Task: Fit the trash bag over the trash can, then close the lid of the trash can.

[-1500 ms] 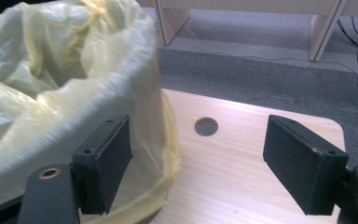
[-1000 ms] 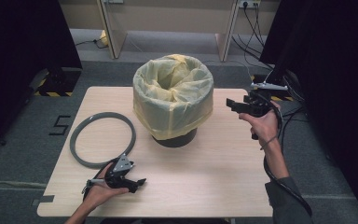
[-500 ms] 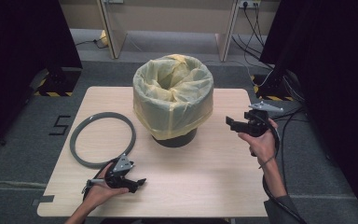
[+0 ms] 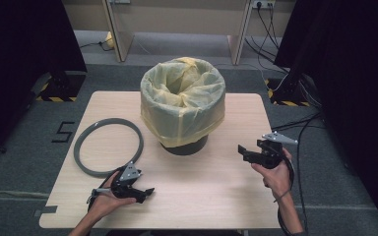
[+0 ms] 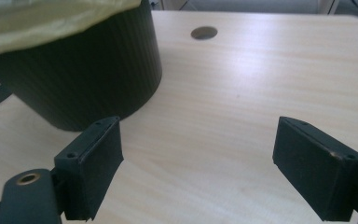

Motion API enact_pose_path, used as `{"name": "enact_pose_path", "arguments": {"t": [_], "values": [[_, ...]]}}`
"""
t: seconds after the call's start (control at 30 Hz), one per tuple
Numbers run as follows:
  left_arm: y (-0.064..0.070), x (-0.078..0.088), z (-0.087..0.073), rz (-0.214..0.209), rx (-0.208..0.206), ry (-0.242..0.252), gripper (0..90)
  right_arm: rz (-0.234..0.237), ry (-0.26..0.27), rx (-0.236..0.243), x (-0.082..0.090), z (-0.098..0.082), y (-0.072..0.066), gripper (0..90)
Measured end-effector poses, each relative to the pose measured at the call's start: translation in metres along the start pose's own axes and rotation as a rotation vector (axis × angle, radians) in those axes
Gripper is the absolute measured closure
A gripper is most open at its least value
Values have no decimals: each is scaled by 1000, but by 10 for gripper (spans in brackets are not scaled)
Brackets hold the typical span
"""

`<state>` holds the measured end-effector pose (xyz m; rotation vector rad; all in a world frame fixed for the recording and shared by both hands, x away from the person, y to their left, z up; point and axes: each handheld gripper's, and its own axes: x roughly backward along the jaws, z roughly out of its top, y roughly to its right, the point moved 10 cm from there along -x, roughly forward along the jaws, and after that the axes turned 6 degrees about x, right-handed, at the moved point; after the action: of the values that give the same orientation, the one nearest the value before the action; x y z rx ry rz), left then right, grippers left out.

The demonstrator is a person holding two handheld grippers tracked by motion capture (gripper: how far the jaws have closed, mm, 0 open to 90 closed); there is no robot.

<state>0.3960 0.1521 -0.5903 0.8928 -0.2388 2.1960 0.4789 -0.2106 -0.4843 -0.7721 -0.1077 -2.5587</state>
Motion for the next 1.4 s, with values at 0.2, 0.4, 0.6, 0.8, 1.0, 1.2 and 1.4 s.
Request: {"name": "enact_pose_path", "arguments": {"t": [0.2,0.4,0.6,0.8,1.0,1.2,1.4], "values": [[0,-1,1,0,0,-3,110,12,-39,-5,0,-28,-5,160],[0,-1,1,-3,-1,-4,107,17,-90,7,-2,-52,-9,160],[-1,-2,1,-3,-1,-5,104,29,-151,36,-4,-75,-19,161],[-1,-2,1,-2,-1,-4,104,21,-178,59,0,-86,-21,162],[-1,-2,1,0,1,-3,104,19,-178,51,3,-90,-20,161],[-1,-2,2,1,2,-5,100,11,-193,36,5,-96,-16,161],[-1,-1,1,5,6,-1,103,-4,-223,41,5,-102,-14,161]]}}
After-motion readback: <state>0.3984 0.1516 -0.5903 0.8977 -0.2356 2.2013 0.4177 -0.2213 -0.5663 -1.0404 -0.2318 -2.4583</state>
